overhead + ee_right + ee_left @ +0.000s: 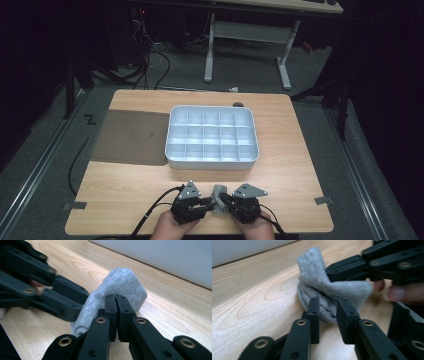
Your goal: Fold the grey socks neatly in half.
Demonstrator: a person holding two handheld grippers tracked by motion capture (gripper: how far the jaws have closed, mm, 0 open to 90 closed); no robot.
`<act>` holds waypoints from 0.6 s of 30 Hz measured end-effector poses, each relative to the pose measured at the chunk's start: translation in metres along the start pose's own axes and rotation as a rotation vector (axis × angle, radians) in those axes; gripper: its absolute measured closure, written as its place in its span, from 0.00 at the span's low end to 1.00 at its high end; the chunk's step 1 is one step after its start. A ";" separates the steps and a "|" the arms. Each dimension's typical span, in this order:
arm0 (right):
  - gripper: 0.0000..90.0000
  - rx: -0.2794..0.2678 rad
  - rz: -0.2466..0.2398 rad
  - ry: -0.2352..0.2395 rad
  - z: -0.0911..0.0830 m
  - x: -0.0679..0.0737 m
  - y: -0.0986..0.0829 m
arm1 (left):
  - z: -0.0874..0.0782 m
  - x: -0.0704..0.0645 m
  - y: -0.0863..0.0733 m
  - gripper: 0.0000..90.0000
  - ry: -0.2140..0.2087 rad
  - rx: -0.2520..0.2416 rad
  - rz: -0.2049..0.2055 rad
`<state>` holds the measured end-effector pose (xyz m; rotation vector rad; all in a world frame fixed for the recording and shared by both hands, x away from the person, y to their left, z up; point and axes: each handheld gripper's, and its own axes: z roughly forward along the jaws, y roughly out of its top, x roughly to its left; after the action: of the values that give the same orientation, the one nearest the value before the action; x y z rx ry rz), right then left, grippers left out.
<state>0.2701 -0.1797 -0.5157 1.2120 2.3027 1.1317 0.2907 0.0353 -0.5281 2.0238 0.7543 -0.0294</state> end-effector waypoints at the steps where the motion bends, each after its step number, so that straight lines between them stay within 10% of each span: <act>1: 0.98 0.000 0.001 0.000 0.000 0.000 0.000 | -0.002 -0.001 -0.001 0.81 -0.002 -0.002 -0.001; 18: 0.98 0.001 -0.003 -0.017 -0.006 0.000 0.001 | 0.026 -0.003 0.009 0.94 0.044 0.071 0.007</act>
<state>0.2674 -0.1823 -0.5115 1.2130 2.2923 1.1149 0.3003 0.0100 -0.5344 2.0998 0.7836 -0.0082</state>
